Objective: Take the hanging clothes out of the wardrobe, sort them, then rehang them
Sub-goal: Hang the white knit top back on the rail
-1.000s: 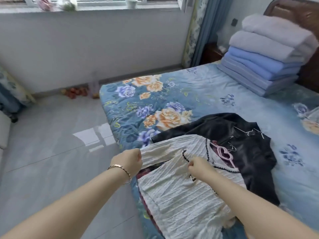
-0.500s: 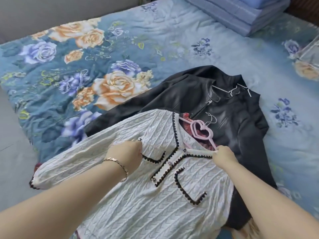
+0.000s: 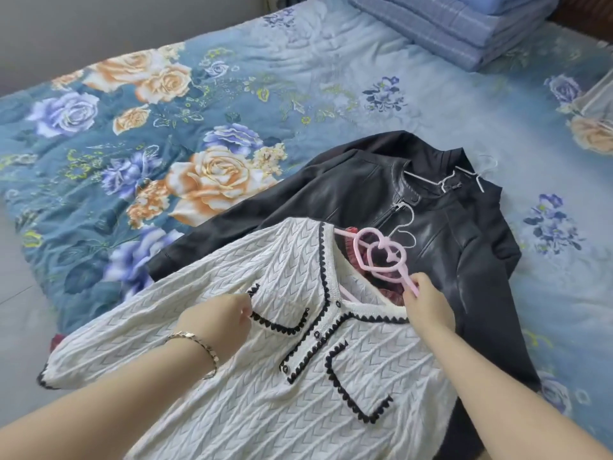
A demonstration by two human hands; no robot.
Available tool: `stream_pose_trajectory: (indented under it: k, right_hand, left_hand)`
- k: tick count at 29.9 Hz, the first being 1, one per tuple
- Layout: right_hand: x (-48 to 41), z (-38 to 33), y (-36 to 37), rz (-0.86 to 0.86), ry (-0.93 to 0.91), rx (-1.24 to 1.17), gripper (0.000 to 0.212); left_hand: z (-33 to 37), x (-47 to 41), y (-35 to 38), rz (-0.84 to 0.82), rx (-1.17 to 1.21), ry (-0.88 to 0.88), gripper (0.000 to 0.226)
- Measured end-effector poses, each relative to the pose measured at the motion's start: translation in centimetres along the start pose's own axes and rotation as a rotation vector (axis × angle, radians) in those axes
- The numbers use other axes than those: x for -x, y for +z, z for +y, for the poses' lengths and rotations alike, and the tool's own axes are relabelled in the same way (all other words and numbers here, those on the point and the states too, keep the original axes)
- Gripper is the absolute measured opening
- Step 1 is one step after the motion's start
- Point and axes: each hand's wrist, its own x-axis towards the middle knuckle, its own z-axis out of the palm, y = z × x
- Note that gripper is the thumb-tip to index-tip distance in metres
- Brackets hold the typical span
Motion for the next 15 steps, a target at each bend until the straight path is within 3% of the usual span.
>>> stream_pose_trajectory:
  k: [2, 5, 8, 15]
  right_hand:
    - [2.2, -2.2, -2.7, -0.001, -0.15, -0.076, 0.012]
    - [6.8, -6.4, -6.2, -0.145, -0.341, -0.155, 0.005]
    - [12.0, -10.7, -8.4, -0.201, -0.515, -0.113, 0.005]
    - [26.1, -23.8, -11.1, -0.254, -0.944, -0.027, 0.016]
  left_hand:
    - [-0.9, 1.4, -1.9, 0.045, 0.035, -0.007, 0.014]
    - [-3.0, 4.5, -4.9, 0.109, 0.044, -0.035, 0.019]
    - [-5.7, 8.9, -7.8, 0.196, 0.066, -0.096, 0.03]
    - [-14.7, 22.7, -13.9, 0.342, 0.222, -0.283, 0.017]
